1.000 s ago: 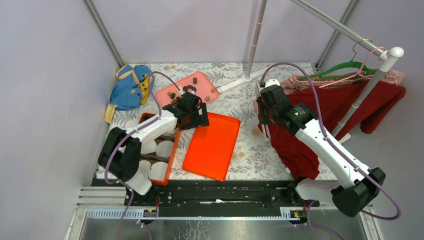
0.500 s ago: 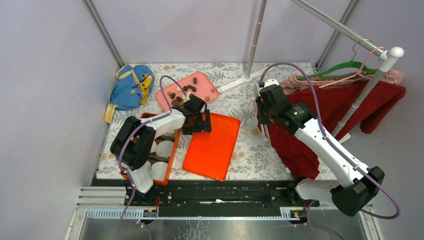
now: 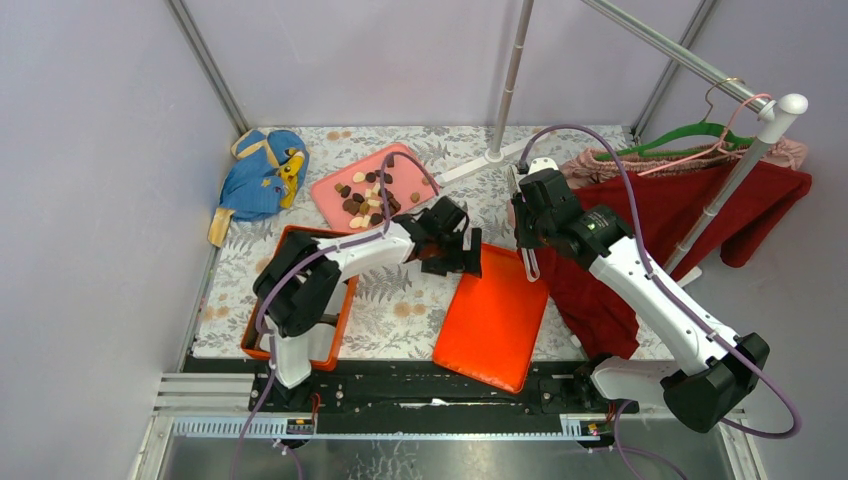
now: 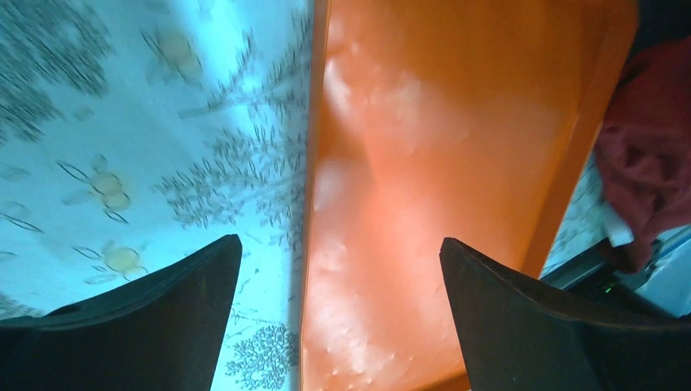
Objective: Pack the chocolate
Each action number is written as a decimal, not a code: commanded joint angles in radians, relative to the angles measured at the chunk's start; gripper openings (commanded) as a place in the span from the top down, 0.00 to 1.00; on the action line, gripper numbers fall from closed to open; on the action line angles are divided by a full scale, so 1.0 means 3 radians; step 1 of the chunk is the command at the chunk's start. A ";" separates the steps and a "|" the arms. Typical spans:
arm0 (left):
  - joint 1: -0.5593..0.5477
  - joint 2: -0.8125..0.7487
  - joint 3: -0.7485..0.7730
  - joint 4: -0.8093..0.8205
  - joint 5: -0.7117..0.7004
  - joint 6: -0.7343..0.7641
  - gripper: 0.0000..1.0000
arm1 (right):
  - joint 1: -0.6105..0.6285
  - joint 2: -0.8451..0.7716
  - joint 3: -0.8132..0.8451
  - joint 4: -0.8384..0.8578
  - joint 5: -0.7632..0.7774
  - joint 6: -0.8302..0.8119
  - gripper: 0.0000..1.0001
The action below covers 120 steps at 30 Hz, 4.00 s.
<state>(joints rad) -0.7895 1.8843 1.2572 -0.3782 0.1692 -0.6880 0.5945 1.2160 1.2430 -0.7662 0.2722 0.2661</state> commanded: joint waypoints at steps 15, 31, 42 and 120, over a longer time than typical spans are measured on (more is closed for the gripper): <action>0.1039 0.0623 0.1462 -0.0050 -0.0651 0.0166 0.02 | -0.0019 -0.0014 0.0143 0.0129 -0.0080 0.0003 0.79; 0.1147 0.1682 0.2518 0.0071 -0.0380 0.0061 0.02 | -0.0020 0.0126 0.0117 0.0157 -0.0191 -0.0021 0.79; 0.1147 0.1731 0.2244 0.0087 -0.0075 0.0010 0.03 | -0.0018 0.0223 0.0136 0.0178 -0.0179 -0.0053 0.79; 0.1686 -0.2007 -0.0890 -0.1303 -0.0625 0.0126 0.02 | 0.0558 0.1693 0.0794 0.0349 -0.1451 -0.0179 0.71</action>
<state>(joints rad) -0.2848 1.2831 1.0317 -0.7883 -0.0746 -0.6399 0.7506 1.6794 1.4040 -0.6537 -0.1246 0.2386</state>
